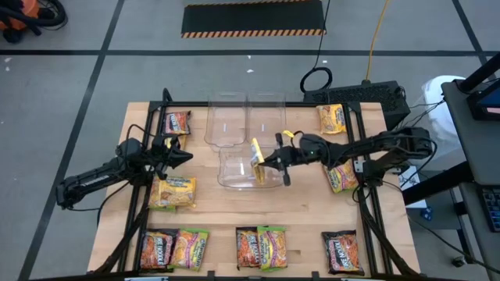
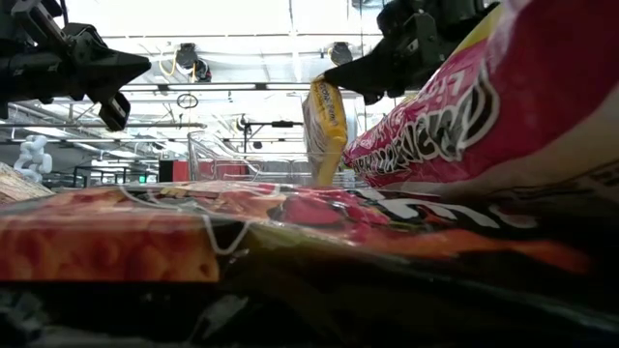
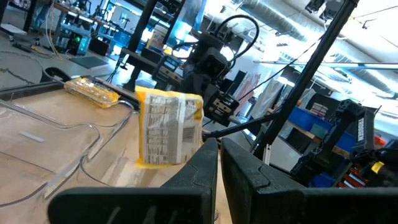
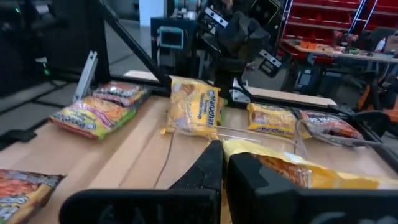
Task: Sort Maruchan noodles
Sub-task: Put the yellow noodle pack into the bottom transparent bin
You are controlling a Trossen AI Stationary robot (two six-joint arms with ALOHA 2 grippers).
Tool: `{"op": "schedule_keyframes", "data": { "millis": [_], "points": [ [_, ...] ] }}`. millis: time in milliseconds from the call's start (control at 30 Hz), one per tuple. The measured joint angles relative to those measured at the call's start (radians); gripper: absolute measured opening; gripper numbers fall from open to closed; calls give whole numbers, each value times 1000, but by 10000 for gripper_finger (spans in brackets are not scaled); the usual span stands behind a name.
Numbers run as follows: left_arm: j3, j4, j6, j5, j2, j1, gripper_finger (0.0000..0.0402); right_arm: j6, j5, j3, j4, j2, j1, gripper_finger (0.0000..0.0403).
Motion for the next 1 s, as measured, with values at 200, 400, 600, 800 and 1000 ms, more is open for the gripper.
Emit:
{"op": "schedule_keyframes", "data": {
  "millis": [200,400,600,800,1000],
  "points": [
    [0,0,-8,0,0,0,26,34,4,-100,227,0,0,0],
    [0,0,-7,0,0,0,26,47,51,-191,359,0,0,0],
    [0,0,-27,0,0,0,26,45,61,-214,373,0,0,0],
    [0,0,-33,0,0,0,26,15,62,-214,366,0,-2,0],
    [0,0,-60,0,0,0,26,-9,85,-214,308,0,-2,0]
  ]
}}
